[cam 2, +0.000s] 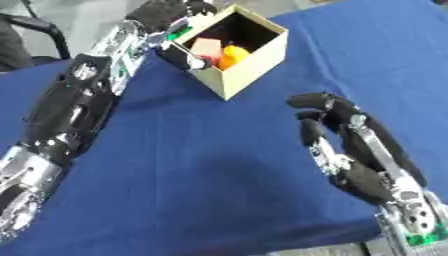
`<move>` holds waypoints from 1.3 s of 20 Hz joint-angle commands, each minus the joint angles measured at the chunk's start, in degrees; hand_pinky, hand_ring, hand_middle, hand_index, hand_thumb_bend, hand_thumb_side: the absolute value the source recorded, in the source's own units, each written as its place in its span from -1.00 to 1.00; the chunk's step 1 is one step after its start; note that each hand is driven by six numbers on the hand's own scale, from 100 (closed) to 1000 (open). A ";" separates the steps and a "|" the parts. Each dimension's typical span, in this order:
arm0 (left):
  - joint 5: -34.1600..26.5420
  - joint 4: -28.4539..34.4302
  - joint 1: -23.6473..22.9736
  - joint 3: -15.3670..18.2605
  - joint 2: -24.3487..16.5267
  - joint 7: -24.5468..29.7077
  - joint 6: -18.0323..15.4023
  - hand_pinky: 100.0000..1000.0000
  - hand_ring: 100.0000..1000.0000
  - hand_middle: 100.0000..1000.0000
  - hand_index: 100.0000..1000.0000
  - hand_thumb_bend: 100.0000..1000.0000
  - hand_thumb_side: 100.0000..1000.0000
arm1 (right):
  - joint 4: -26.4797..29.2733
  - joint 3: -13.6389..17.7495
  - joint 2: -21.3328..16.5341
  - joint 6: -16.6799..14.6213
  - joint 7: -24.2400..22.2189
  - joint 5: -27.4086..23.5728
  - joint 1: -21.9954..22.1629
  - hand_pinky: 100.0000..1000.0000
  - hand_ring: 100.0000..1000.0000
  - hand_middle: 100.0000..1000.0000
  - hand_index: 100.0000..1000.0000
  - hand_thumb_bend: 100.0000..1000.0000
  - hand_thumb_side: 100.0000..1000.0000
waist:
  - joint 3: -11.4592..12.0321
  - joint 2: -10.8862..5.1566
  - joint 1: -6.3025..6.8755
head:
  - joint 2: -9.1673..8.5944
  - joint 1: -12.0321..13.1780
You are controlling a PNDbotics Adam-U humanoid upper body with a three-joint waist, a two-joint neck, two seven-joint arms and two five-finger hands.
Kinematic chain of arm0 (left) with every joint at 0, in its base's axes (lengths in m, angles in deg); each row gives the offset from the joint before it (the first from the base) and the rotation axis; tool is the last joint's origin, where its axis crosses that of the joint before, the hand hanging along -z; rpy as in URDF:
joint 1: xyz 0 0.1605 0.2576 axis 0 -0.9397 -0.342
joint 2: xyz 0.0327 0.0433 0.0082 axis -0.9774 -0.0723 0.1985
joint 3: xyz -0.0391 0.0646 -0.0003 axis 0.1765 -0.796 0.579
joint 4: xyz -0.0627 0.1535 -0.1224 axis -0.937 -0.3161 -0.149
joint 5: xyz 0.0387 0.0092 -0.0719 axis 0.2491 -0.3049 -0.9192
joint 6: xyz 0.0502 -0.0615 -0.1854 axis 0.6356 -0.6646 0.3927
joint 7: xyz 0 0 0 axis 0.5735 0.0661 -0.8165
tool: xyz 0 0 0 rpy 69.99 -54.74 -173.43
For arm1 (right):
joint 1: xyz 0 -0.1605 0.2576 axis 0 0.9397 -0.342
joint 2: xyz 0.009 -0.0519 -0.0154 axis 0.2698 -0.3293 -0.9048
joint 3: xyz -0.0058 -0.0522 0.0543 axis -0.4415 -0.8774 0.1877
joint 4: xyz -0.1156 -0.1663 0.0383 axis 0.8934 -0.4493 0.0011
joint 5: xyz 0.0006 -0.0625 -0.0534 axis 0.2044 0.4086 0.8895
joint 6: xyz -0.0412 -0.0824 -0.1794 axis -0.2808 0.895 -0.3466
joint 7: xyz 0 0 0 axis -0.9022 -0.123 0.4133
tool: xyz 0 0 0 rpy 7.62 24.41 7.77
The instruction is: Pick up objects on the table and place them in the box.
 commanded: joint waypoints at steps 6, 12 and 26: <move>-25.96 20.51 -10.32 -0.24 -11.79 0.20 3.21 0.36 0.29 0.19 0.67 -0.33 -0.38 | 0.42 1.24 -0.15 0.28 1.51 -0.07 -0.09 0.56 0.77 0.47 0.58 -1.00 0.32 | 3.53 -0.99 -1.61 | 0.66 -0.57; -43.34 36.22 -24.79 1.53 -13.82 -1.90 7.45 0.28 0.27 0.15 0.65 -0.47 -0.36 | 0.70 2.05 -0.14 0.68 3.13 -0.09 -0.02 0.56 0.76 0.46 0.60 -1.00 0.31 | 5.83 -0.68 -2.56 | 1.25 -0.22; -52.12 49.48 -43.53 2.92 -4.68 -5.87 9.16 0.23 0.26 0.13 0.63 -0.59 -0.20 | 0.67 2.75 0.10 1.33 5.43 0.34 -0.05 0.55 0.76 0.46 0.63 -1.00 0.30 | 9.04 0.87 -3.53 | 2.21 0.72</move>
